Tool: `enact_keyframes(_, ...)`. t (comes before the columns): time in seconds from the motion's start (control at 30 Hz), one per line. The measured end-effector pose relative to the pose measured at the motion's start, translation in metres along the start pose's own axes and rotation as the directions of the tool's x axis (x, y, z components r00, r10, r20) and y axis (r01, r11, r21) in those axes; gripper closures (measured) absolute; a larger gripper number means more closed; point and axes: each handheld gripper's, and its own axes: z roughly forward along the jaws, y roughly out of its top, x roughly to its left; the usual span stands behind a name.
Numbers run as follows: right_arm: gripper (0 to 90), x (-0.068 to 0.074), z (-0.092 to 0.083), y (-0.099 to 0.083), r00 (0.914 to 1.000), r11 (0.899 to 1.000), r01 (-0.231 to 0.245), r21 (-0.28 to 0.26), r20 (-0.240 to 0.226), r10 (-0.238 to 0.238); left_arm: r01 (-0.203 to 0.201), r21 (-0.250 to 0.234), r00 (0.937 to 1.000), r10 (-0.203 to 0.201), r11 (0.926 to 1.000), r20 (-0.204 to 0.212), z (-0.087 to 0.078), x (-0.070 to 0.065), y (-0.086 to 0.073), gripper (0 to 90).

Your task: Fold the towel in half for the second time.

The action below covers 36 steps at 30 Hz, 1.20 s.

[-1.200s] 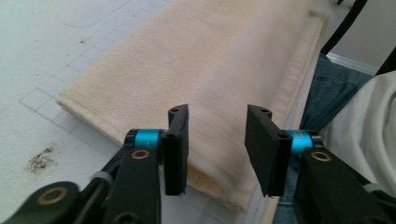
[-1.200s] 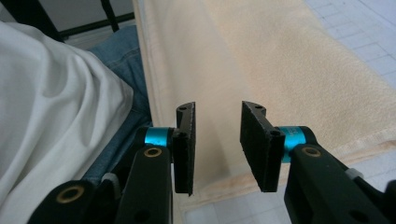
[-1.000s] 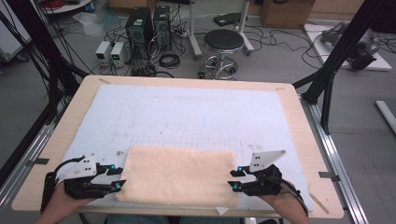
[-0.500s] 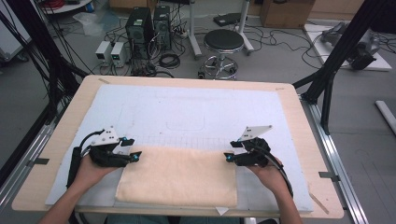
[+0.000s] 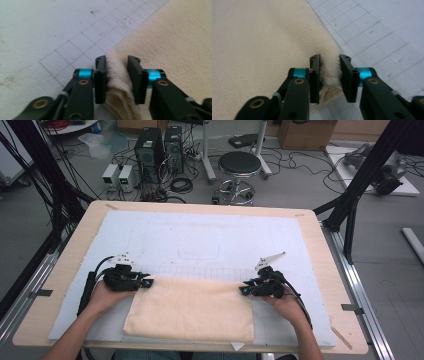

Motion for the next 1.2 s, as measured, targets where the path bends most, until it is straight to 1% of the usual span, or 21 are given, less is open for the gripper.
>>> enact_keyframes(0.03, 74.8, 0.000, -0.001, 0.000, 1.0000, 1.000, 0.001, 0.001, -0.008, -0.001, -0.009, 0.003, 0.9999, 0.009, 1.0000, -0.008, -0.001, -0.002, 0.000, 73.6)
enact_keyframes(0.07, 76.1, 0.001, -0.002, 0.000, 1.0000, 1.000, 0.007, 0.005, -0.002, -0.007, -0.016, 0.004, 0.9997, 0.016, 0.9999, -0.016, -0.001, -0.004, 0.001, 75.7)
enact_keyframes(0.13, 79.1, 0.007, -0.003, 0.001, 0.9988, 0.999, 0.044, 0.012, 0.020, -0.044, -0.035, 0.006, 0.9988, 0.035, 0.9994, -0.033, -0.003, -0.008, 0.001, 78.2)
enact_keyframes(0.17, 79.7, 0.008, -0.004, 0.002, 0.9986, 0.999, 0.044, 0.013, 0.029, -0.045, -0.044, 0.003, 0.9980, 0.044, 0.9990, -0.045, -0.004, -0.009, 0.001, 78.8)
enact_keyframes(0.2, 80.2, 0.009, -0.005, 0.002, 0.9979, 0.999, 0.053, 0.007, 0.037, -0.053, -0.039, -0.004, 0.9980, 0.039, 0.9992, -0.050, -0.006, -0.010, 0.002, 79.3)
enact_keyframes(0.4, 80.8, 0.016, -0.014, 0.011, 0.9945, 0.997, 0.079, -0.007, 0.070, -0.078, -0.059, -0.042, 0.9940, 0.054, 0.9974, -0.095, -0.013, -0.015, 0.004, 80.4)
enact_keyframes(0.43, 80.8, 0.016, -0.015, 0.013, 0.9929, 0.996, 0.092, -0.008, 0.077, -0.091, -0.058, -0.048, 0.9932, 0.053, 0.9972, -0.103, -0.013, -0.016, 0.005, 80.5)
enact_keyframes(0.5, 80.8, 0.016, -0.016, 0.017, 0.9913, 0.995, 0.100, -0.012, 0.087, -0.098, -0.054, -0.064, 0.9913, 0.046, 0.9965, -0.123, -0.015, -0.015, 0.007, 80.5)
enact_keyframes(0.53, 80.8, 0.014, -0.017, 0.020, 0.9907, 0.995, 0.102, -0.013, 0.091, -0.101, -0.049, -0.073, 0.9911, 0.040, 0.9961, -0.127, -0.015, -0.015, 0.009, 80.4)
enact_keyframes(0.57, 80.8, 0.013, -0.017, 0.022, 0.9909, 0.995, 0.096, -0.013, 0.096, -0.094, -0.052, -0.079, 0.9892, 0.040, 0.9956, -0.141, -0.016, -0.014, 0.011, 80.5)
enact_keyframes(0.7, 80.8, 0.007, -0.017, 0.031, 0.9850, 0.994, 0.108, -0.023, 0.138, -0.103, -0.062, -0.094, 0.9818, 0.043, 0.9936, -0.185, -0.014, -0.010, 0.023, 80.4)
enact_keyframes(0.77, 80.7, 0.002, -0.018, 0.036, 0.9828, 0.994, 0.101, -0.039, 0.159, -0.093, -0.056, -0.108, 0.9800, 0.034, 0.9926, -0.196, -0.013, -0.006, 0.031, 80.4)
enact_keyframes(0.83, 80.7, -0.005, -0.017, 0.041, 0.9802, 0.995, 0.091, -0.047, 0.181, -0.081, -0.041, -0.128, 0.9782, 0.014, 0.9910, -0.207, -0.011, -0.001, 0.039, 80.3)
enact_keyframes(0.9, 80.7, -0.013, -0.017, 0.048, 0.9785, 0.995, 0.082, -0.052, 0.194, -0.071, -0.038, -0.126, 0.9733, 0.009, 0.9913, -0.229, -0.008, 0.006, 0.049, 80.3)
enact_keyframes(0.93, 80.7, -0.016, -0.017, 0.052, 0.9766, 0.996, 0.075, -0.057, 0.206, -0.062, -0.043, -0.122, 0.9717, 0.014, 0.9916, -0.236, -0.007, 0.008, 0.052, 80.4)
enact_keyframes(0.97, 80.7, -0.018, -0.016, 0.054, 0.9757, 0.995, 0.078, -0.055, 0.210, -0.065, -0.039, -0.123, 0.9710, 0.008, 0.9916, -0.239, -0.006, 0.011, 0.056, 80.3)
enact_keyframes(1.03, 80.7, -0.026, -0.015, 0.062, 0.9738, 0.996, 0.067, -0.051, 0.221, -0.054, -0.041, -0.127, 0.9672, 0.007, 0.9911, -0.254, -0.003, 0.017, 0.063, 80.3)
enact_keyframes(1.07, 80.7, -0.029, -0.014, 0.064, 0.9724, 0.996, 0.069, -0.053, 0.227, -0.055, -0.035, -0.120, 0.9650, 0.002, 0.9922, -0.262, -0.001, 0.020, 0.068, 80.3)
enact_keyframes(1.1, 80.7, -0.032, -0.014, 0.068, 0.9716, 0.997, 0.061, -0.055, 0.232, -0.047, -0.038, -0.114, 0.9642, 0.007, 0.9928, -0.265, 0.000, 0.022, 0.071, 80.3)
enact_keyframes(1.17, 80.7, -0.036, -0.013, 0.073, 0.9697, 0.997, 0.056, -0.046, 0.240, -0.044, -0.036, -0.115, 0.9579, 0.002, 0.9928, -0.287, 0.003, 0.027, 0.076, 80.3)
enact_keyframes(1.2, 80.7, -0.038, -0.013, 0.076, 0.9674, 0.997, 0.056, -0.048, 0.249, -0.043, -0.026, -0.121, 0.9552, -0.011, 0.9922, -0.296, 0.006, 0.029, 0.078, 80.3)
